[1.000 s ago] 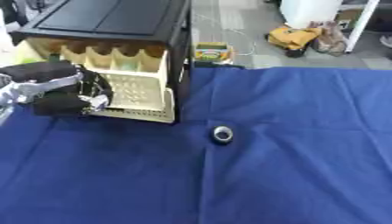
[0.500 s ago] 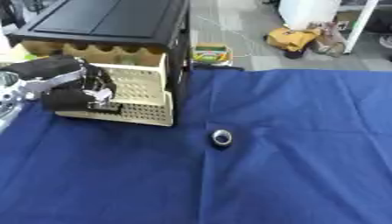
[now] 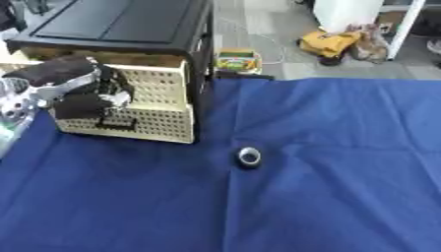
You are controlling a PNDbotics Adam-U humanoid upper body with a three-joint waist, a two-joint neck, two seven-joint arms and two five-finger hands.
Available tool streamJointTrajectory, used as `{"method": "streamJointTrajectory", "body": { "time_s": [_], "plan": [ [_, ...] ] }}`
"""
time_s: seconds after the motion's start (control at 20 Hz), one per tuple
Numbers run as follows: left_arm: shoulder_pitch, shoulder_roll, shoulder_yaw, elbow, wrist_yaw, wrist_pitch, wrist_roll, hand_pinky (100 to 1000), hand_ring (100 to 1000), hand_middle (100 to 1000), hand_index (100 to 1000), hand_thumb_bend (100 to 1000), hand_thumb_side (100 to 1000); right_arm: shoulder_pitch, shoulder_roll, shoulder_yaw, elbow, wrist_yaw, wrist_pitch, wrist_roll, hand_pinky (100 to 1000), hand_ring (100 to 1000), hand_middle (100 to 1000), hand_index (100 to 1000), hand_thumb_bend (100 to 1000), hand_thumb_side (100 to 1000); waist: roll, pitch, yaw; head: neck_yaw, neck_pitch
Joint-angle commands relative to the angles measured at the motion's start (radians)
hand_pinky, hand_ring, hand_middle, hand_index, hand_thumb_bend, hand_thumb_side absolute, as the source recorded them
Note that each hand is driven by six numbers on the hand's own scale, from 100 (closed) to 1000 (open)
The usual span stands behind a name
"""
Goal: Pick up objects from table and place into drawer.
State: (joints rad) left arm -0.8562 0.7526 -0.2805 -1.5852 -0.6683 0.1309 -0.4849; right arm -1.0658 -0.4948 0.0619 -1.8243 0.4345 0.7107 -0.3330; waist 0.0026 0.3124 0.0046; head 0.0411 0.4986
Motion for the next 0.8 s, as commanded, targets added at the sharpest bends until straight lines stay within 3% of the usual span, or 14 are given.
{"method": "streamJointTrajectory", "body": {
  "time_s": [0.05, 0.5, 0.6, 0.65, 0.7, 0.75, 0.8],
  "plan": [
    [-0.037, -0.006, 0.005, 0.035, -0.023, -0.016, 0.039, 756, 895, 940, 1000, 100, 1000, -0.025, -0.010, -0.005, -0.004, 0.011, -0.004, 0.003, 487, 613, 607, 796, 440, 835, 0.001, -0.017, -0.005, 0.004, -0.014],
    [-0.077, -0.053, 0.001, 0.157, -0.052, -0.085, 0.179, 717, 877, 913, 995, 100, 1000, -0.021, -0.004, -0.008, -0.004, 0.012, -0.006, 0.002, 486, 614, 606, 794, 440, 834, 0.001, -0.026, -0.004, 0.004, -0.007],
    [-0.067, -0.046, -0.001, 0.153, -0.054, -0.086, 0.188, 526, 804, 842, 935, 100, 1000, -0.016, -0.004, -0.010, -0.005, 0.012, -0.006, 0.000, 486, 614, 607, 794, 440, 835, 0.001, -0.031, 0.002, 0.000, -0.002],
    [-0.060, -0.041, -0.003, 0.144, -0.050, -0.085, 0.188, 493, 795, 833, 928, 100, 1000, -0.014, -0.004, -0.010, -0.006, 0.013, -0.006, 0.000, 486, 614, 606, 794, 440, 835, 0.000, -0.033, 0.004, -0.001, -0.001],
    [-0.051, -0.033, -0.004, 0.123, -0.047, -0.082, 0.187, 138, 675, 732, 851, 100, 1000, -0.011, -0.005, -0.010, -0.006, 0.013, -0.006, -0.001, 487, 614, 607, 794, 440, 837, 0.000, -0.037, 0.008, -0.003, 0.003],
    [-0.039, -0.022, -0.004, 0.094, -0.044, -0.076, 0.185, 100, 636, 704, 841, 100, 1000, -0.009, -0.005, -0.010, -0.007, 0.013, -0.006, -0.001, 487, 614, 607, 794, 440, 837, 0.000, -0.040, 0.011, -0.005, 0.006],
    [-0.025, -0.009, -0.005, 0.058, -0.045, -0.068, 0.180, 100, 526, 612, 802, 100, 1000, -0.006, -0.005, -0.010, -0.007, 0.014, -0.006, -0.001, 487, 614, 606, 794, 440, 837, 0.000, -0.043, 0.014, -0.009, 0.009]
  ]
}}
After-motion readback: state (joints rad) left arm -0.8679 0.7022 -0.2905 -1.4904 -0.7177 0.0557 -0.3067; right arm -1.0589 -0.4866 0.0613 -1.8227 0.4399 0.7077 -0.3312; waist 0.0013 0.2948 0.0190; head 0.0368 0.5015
